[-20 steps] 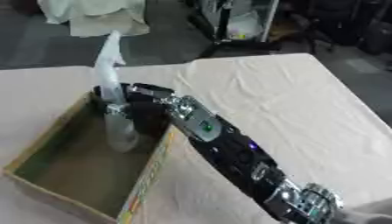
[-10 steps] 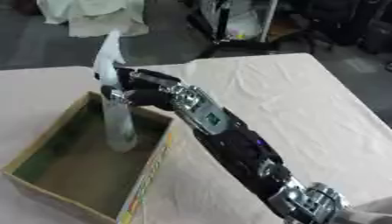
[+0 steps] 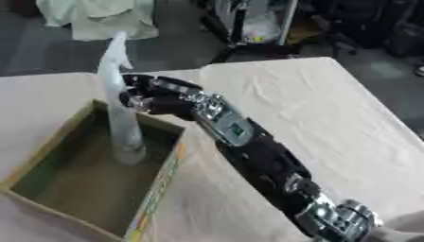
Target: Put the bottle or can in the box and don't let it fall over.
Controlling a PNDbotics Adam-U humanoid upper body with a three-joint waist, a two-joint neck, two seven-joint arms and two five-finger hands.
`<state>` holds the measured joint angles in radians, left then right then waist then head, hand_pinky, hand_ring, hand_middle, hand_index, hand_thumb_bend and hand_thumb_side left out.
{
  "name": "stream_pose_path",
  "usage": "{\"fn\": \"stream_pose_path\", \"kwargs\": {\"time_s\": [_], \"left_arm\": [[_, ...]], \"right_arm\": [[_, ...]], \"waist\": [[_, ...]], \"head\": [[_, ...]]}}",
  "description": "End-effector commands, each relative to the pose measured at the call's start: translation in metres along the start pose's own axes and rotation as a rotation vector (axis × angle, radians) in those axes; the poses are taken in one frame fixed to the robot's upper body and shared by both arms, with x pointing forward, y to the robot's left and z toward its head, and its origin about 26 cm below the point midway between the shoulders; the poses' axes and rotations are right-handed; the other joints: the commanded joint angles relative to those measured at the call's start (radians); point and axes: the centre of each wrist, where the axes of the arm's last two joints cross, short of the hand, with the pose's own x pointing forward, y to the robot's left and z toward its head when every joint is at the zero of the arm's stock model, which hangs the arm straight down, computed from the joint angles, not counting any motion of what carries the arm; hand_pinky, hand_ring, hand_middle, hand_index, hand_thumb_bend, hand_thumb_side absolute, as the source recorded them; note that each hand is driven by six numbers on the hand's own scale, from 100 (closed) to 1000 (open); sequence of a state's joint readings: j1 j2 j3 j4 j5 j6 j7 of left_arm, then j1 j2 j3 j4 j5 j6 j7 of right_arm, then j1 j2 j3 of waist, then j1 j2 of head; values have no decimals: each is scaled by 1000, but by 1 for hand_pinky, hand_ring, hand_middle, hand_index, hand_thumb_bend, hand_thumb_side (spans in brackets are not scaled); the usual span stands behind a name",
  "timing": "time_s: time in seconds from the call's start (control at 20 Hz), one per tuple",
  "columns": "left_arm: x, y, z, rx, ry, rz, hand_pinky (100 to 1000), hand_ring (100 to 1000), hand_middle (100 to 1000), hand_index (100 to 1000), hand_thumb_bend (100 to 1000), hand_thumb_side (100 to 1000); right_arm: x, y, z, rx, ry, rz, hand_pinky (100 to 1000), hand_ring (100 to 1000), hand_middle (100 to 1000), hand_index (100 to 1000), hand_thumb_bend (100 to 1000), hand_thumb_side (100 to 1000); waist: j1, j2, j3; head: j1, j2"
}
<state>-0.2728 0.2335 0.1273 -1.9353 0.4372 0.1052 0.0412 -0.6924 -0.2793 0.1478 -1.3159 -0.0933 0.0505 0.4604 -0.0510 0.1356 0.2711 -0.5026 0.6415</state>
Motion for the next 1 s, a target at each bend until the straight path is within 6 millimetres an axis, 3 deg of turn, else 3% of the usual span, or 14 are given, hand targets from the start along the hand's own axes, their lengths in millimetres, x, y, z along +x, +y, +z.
{"fn": "stream_pose_path", "kwargs": {"time_s": [0.05,0.6,1.0], "left_arm": [[9,4,-2,-11,-23,-36,1000,967,1000,813,197,829],[8,7,0,-6,-17,-53,1000,967,1000,813,195,830],[7,11,3,-2,-10,-74,1000,968,1000,813,189,831]], "right_arm": [[7,-12,6,-18,-5,28,985,1000,1000,1000,100,470],[5,-21,24,-61,-11,21,969,1000,1000,1000,100,470],[11,-50,63,-287,-20,23,926,1000,1000,1000,100,470]], "waist": [[7,-12,-4],[5,-15,-21],[3,-20,-41]], "head": [[6,-14],[11,-14],[-12,-49]]}}
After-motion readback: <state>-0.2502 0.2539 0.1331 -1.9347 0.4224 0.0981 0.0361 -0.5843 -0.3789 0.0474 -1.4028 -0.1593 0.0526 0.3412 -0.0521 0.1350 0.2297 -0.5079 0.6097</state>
